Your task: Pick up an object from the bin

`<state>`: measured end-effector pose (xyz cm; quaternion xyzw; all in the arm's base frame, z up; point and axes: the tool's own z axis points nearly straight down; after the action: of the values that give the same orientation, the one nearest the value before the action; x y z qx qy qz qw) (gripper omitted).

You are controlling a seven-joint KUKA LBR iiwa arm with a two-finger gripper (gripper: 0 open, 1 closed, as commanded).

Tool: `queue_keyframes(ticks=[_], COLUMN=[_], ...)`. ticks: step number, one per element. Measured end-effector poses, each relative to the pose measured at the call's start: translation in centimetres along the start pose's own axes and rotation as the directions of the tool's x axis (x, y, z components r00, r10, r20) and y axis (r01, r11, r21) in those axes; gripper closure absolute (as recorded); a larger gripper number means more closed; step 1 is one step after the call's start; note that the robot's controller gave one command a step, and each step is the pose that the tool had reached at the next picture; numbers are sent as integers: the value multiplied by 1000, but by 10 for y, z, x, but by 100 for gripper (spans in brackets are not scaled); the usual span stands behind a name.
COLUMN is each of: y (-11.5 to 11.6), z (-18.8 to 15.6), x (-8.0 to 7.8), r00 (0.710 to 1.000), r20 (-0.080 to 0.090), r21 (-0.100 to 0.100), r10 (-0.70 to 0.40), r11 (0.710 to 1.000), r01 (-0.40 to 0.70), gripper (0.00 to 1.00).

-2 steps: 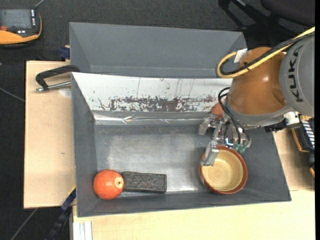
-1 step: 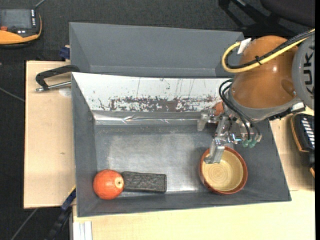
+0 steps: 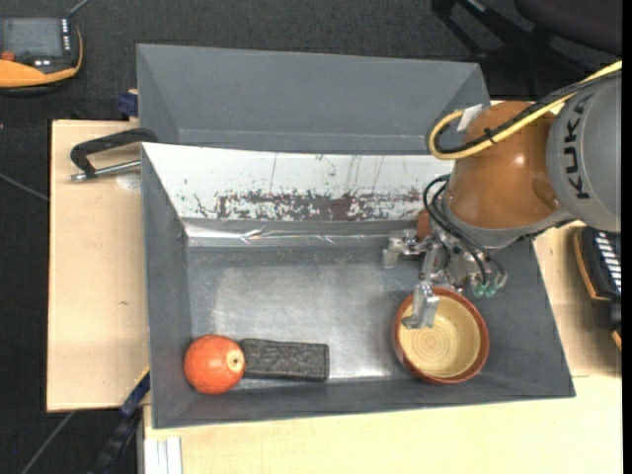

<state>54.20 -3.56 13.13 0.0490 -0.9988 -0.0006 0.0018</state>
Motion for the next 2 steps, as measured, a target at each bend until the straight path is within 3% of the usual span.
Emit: queue_keyframes(ticks=[1,2], y=[-14,-14], z=[62,59], x=[-3,-5], r00=[985,985], r20=[-3,2], r21=[-1,0], r10=[-174,-174], r11=[985,985], r01=[174,174], gripper=[0,100])
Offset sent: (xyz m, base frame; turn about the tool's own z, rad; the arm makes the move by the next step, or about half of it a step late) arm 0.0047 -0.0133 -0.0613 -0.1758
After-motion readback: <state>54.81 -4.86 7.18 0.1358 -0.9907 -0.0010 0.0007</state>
